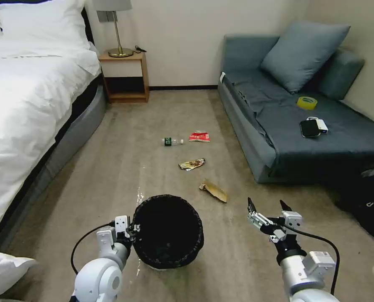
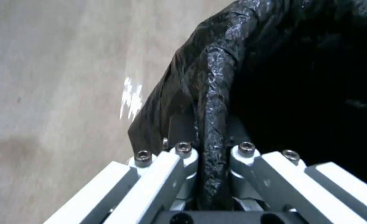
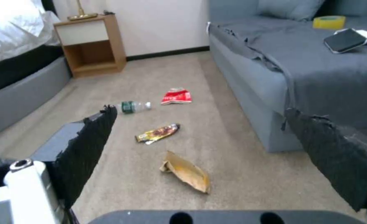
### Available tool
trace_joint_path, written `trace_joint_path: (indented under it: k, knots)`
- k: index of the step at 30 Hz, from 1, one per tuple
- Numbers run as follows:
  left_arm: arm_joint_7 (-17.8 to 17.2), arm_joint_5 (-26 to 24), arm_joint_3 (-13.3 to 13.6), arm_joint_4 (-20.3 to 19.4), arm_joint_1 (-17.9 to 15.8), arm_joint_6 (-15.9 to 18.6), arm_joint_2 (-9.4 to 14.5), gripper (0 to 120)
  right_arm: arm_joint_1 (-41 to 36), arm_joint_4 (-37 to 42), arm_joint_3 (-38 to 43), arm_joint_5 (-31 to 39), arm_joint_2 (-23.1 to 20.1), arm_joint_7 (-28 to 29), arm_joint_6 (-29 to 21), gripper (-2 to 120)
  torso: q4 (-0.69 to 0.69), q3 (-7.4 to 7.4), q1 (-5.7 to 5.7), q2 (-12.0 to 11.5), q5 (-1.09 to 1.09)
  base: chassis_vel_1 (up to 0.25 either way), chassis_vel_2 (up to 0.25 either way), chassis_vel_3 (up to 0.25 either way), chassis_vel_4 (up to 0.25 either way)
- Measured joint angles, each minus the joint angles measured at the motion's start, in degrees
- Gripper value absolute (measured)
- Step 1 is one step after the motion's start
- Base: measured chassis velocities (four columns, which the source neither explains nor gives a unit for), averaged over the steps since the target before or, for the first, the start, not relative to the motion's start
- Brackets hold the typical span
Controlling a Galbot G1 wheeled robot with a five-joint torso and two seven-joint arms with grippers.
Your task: Pick up the trash bin, then pick up the garbage on the floor and place it into the trash bin.
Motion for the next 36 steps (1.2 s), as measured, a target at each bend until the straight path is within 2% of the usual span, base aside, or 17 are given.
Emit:
trace_joint_path:
  k: [2, 5, 8, 11, 19, 36]
  knots:
    - [0.96, 0.62, -0.18, -0.47, 0.29, -1.05, -0.03, 4, -0.06, 0.11, 0.0, -0.15, 0.05, -0.01, 0.13, 100, -0.01, 0.0, 0.0, 0.0, 0.0, 0.0, 0.0, 0.0, 0.0]
    - [4.01, 2.02, -1.21, -2.39, 1.66, -4.56, -0.23, 4, -0.46, 0.6, 0.15, -1.91, 0.14, -0.46, 0.91, 100, 0.0, 0.0, 0.0, 0.0, 0.01, 0.0, 0.0, 0.0, 0.0]
    - [4.54, 2.02, -1.76, -3.09, 2.06, -5.16, -0.49, 4, -0.78, 0.84, 0.31, -2.96, 0.25, -0.85, 1.54, 100, 0.0, 0.0, 0.0, 0.0, 0.0, 0.0, 0.0, 0.0, 0.0]
    - [4.7, 1.81, -2.32, -4.46, 2.48, -5.23, -0.87, 4, -1.67, 1.51, 1.07, -5.7, 0.99, -2.04, 3.84, 100, 0.01, 0.0, 0.0, 0.0, 0.01, 0.0, 0.0, 0.0, 0.0]
    - [4.65, 1.49, -3.18, -4.97, 2.59, -5.1, -0.86, 4, -3.12, 3.48, 3.02, -11.83, 2.4, -5.23, 7.5, 100, -0.01, 0.0, 0.0, 0.0, 0.0, 0.0, 0.0, 0.0, 0.0]
    - [4.22, -1.43, -6.43, -6.87, 2.43, -4.55, -0.51, 4, -3.38, 2.05, 2.71, -11.11, 2.38, -7.56, 9.59, 100, 0.0, 0.0, 0.0, 0.0, 0.0, 0.0, 0.0, 0.0, 0.0]
